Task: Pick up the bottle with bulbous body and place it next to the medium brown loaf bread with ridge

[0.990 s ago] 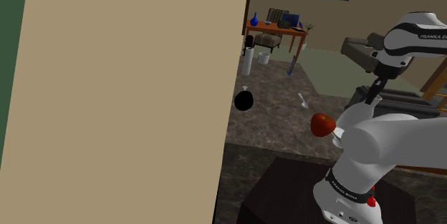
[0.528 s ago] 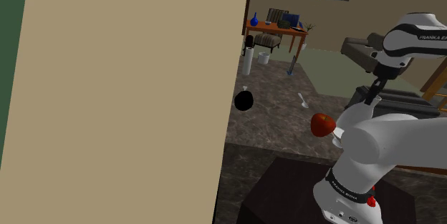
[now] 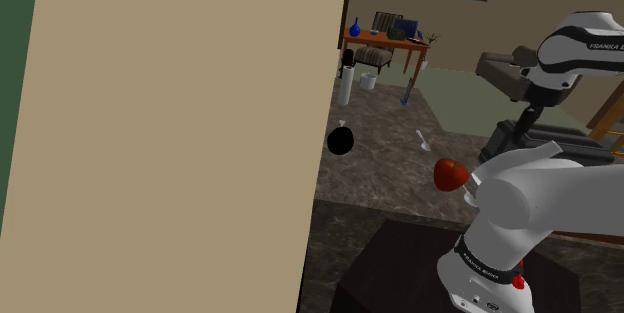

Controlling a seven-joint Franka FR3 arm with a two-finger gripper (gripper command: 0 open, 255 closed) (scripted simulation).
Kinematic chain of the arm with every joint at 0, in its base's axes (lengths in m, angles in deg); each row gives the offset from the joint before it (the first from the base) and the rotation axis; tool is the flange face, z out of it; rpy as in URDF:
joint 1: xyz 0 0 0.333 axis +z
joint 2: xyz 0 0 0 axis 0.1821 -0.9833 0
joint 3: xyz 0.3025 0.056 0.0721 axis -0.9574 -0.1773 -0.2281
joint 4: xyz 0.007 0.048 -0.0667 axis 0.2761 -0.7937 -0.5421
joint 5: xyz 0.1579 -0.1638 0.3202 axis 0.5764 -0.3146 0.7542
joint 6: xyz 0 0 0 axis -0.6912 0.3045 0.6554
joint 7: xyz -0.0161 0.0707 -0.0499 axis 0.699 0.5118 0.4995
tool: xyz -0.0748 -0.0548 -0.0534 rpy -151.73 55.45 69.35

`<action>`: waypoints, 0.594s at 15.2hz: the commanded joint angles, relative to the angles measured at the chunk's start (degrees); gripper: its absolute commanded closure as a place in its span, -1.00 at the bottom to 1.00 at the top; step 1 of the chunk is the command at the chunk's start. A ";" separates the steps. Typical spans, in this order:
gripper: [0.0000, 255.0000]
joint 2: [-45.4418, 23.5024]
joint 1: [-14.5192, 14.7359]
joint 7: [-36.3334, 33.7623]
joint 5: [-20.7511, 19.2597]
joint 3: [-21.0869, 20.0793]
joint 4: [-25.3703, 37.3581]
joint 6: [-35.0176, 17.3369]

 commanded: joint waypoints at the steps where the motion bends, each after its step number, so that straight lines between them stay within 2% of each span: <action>1: -1.00 -0.04 0.57 0.22 1.84 -2.06 3.03 3.17; 2: -1.00 -0.11 0.80 0.36 2.51 -2.82 4.38 4.49; 9: -1.00 -0.12 0.80 0.36 2.51 -2.83 4.38 4.49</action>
